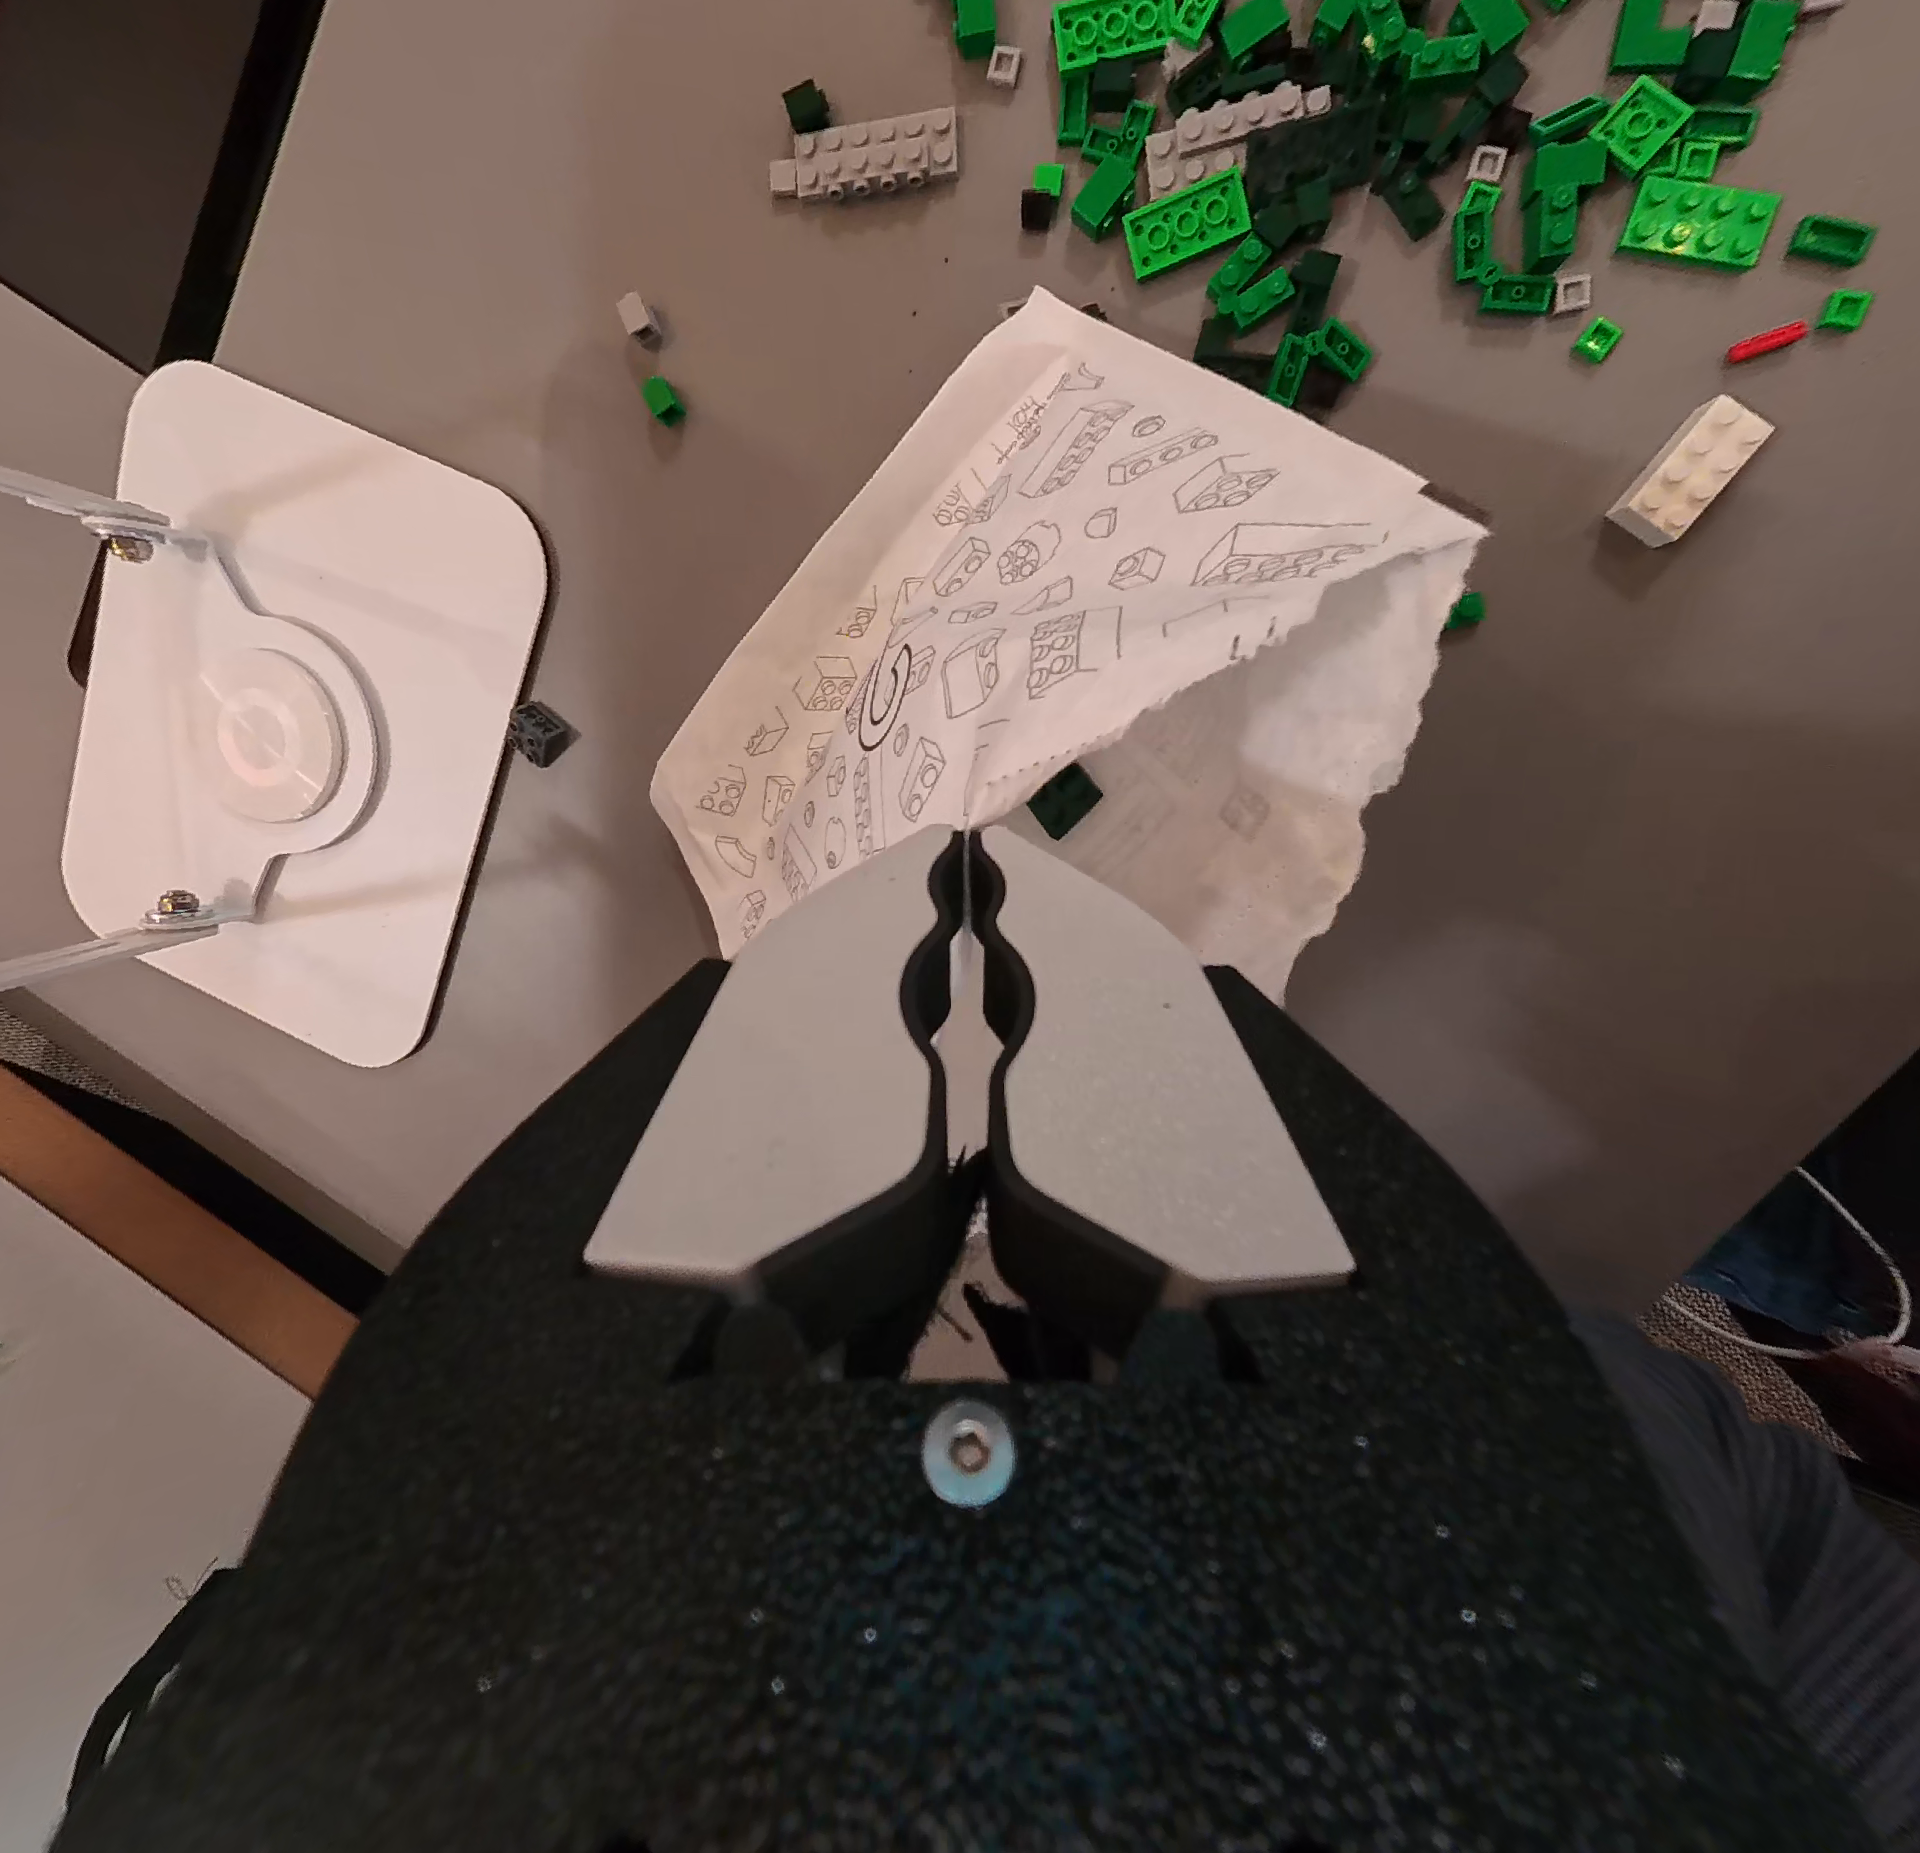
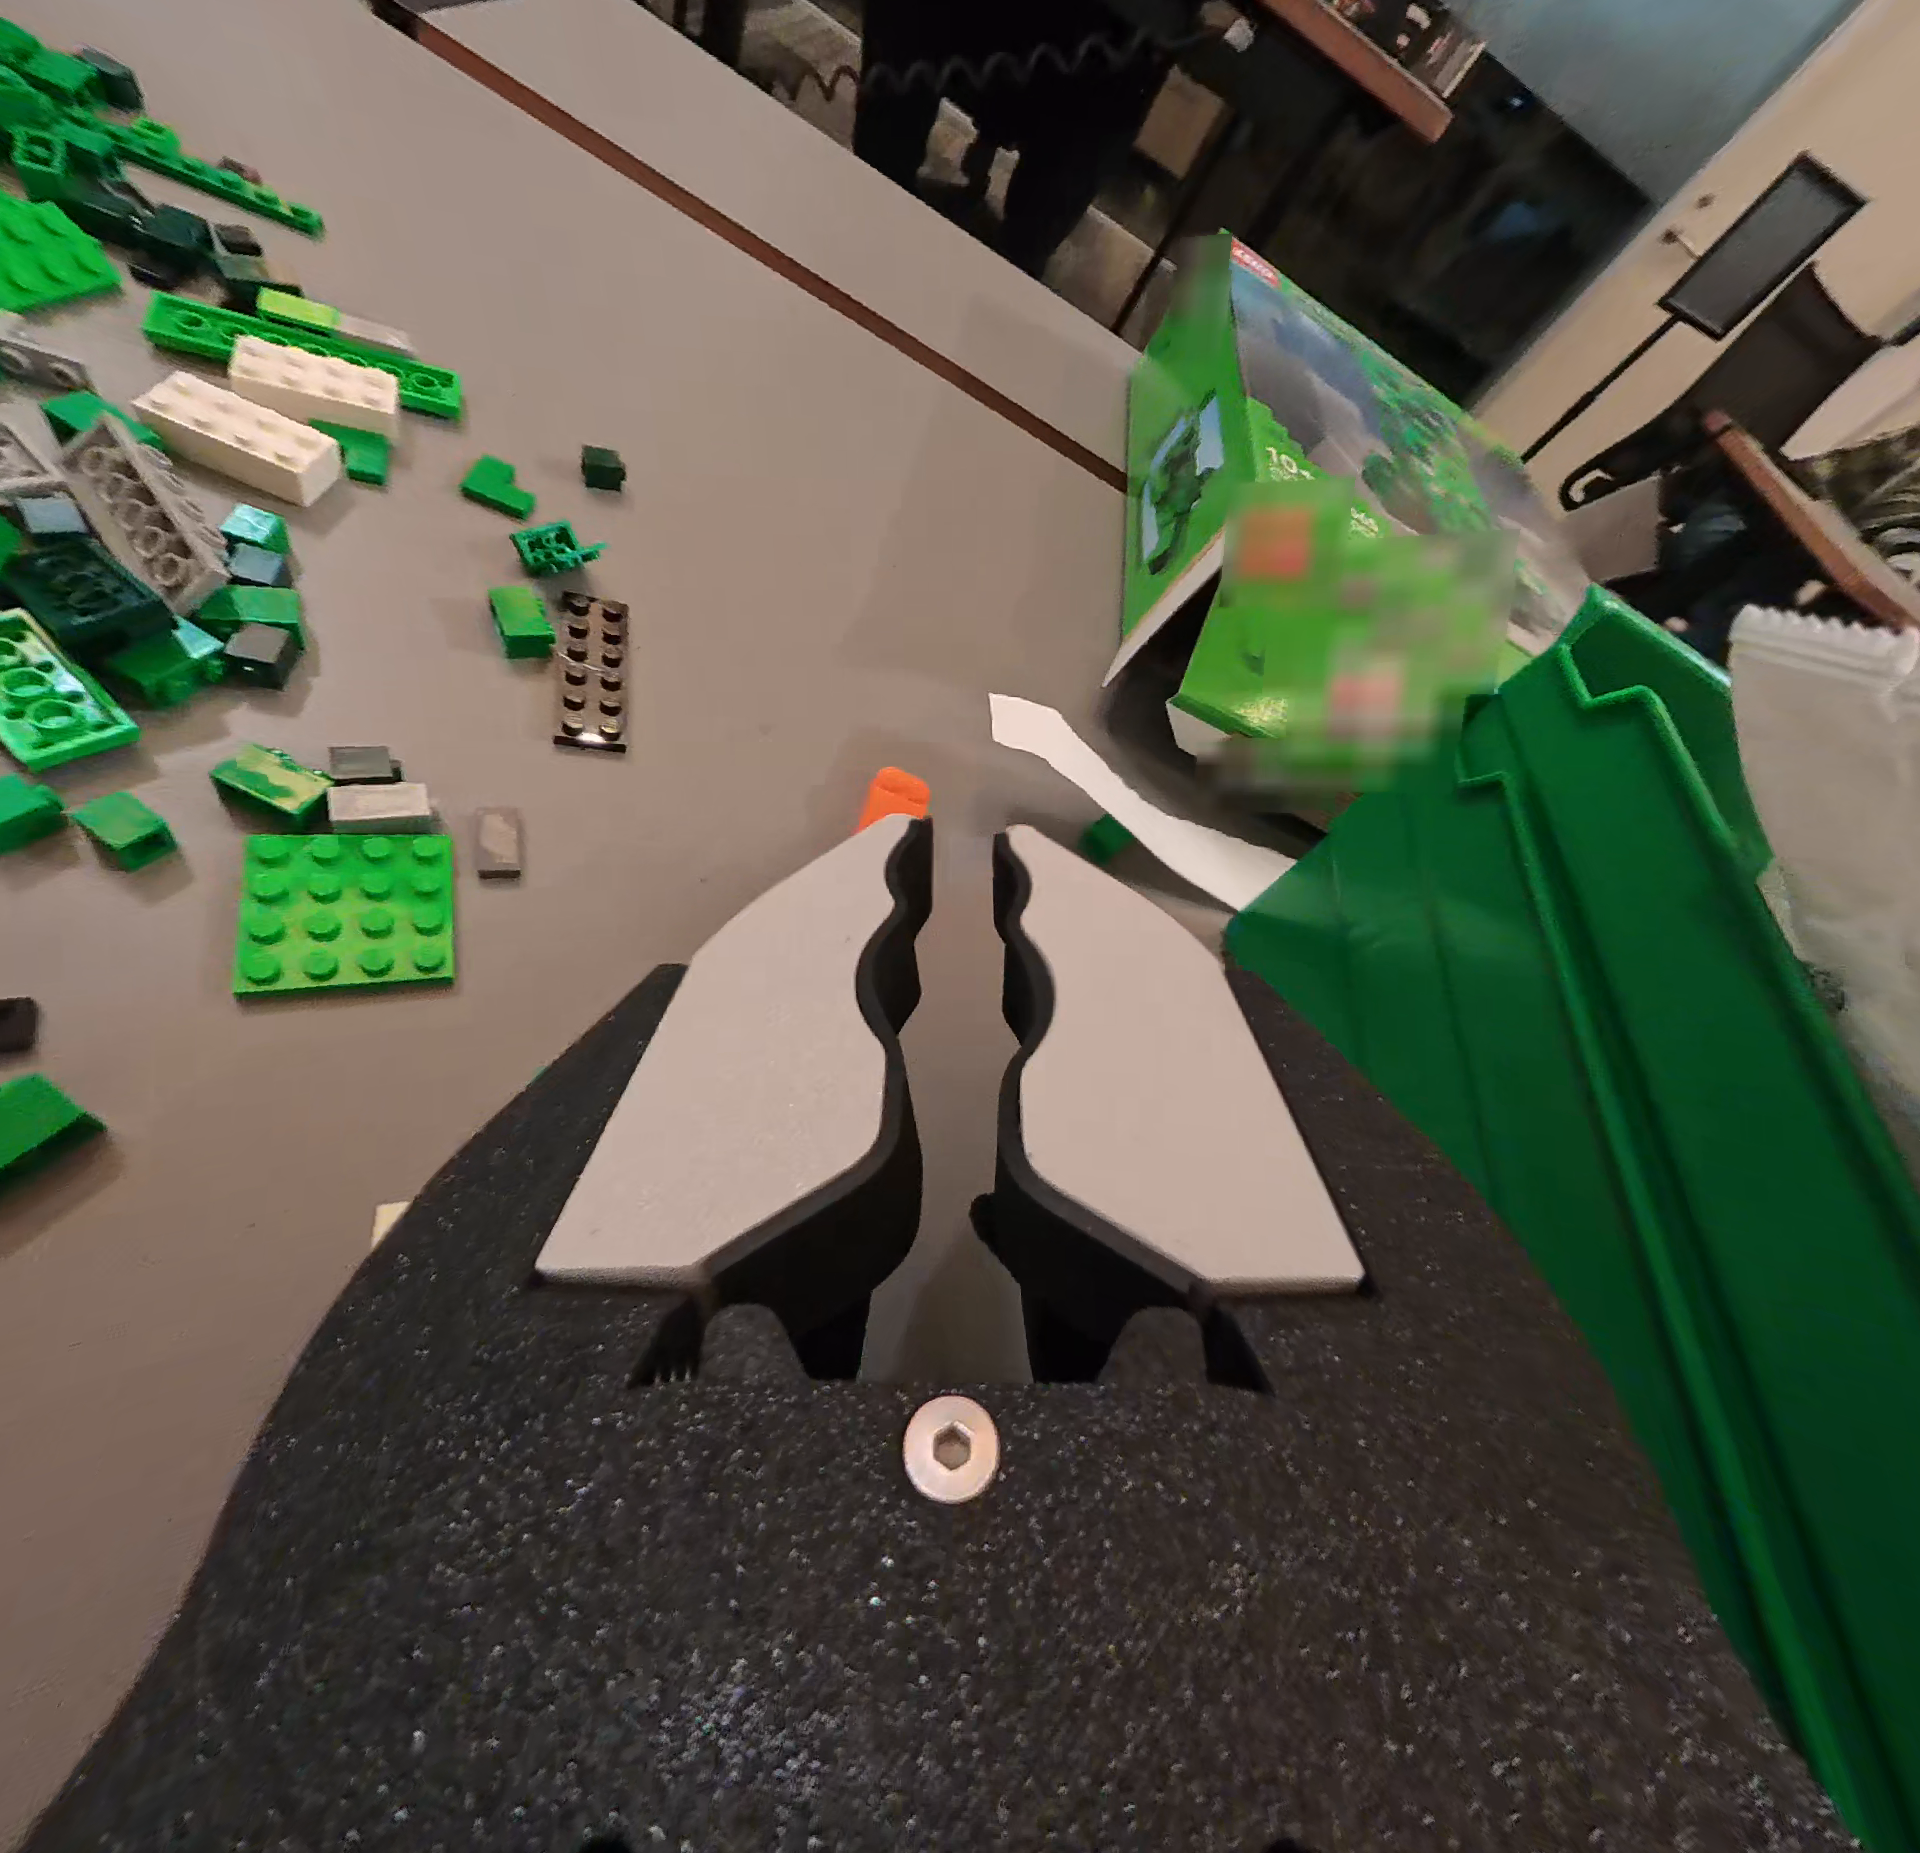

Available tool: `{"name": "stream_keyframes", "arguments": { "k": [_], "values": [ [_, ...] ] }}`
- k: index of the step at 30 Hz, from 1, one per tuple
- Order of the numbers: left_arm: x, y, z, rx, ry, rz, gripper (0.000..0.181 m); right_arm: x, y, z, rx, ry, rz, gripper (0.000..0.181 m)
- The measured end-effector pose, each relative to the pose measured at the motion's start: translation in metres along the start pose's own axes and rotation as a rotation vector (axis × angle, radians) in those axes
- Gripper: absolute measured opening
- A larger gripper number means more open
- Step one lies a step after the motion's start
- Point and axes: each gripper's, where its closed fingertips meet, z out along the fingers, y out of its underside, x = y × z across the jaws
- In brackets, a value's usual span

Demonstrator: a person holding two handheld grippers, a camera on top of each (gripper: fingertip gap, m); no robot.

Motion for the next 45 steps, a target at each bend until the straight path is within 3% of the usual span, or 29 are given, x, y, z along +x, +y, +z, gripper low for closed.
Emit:
{"name": "stream_keyframes", "arguments": {
  "k": [13,16,19,22,29,35,45],
  "values": [
    [-0.004,0.003,-0.002,0.005,-0.012,-0.013,0.0,-0.012,-0.007,0.009,0.01,0.02,-0.075,0.008],
    [-0.005,0.004,-0.003,0.008,-0.013,-0.019,0.0,-0.036,-0.023,0.014,0.064,-0.099,-0.011,0.003],
    [-0.004,0.004,-0.004,0.011,-0.013,-0.017,0.0,-0.085,-0.053,0.022,0.085,-0.361,0.065,0.003],
    [-0.003,0.004,-0.004,0.005,-0.016,-0.011,0.0,-0.109,-0.066,0.045,-0.013,-0.419,-0.044,0.0],
    [-0.002,0.003,-0.004,0.002,-0.016,-0.004,0.0,-0.137,-0.054,0.096,-0.302,-0.593,-0.199,0.0],
    [-0.007,0.007,-0.004,0.003,-0.016,-0.034,0.0,-0.157,-0.041,0.088,-0.363,-0.766,-0.278,0.0],
    [-0.005,0.008,-0.002,-0.005,0.001,-0.032,0.0,-0.151,-0.045,0.104,-0.349,-0.735,-0.157,0.019]
  ]
}}
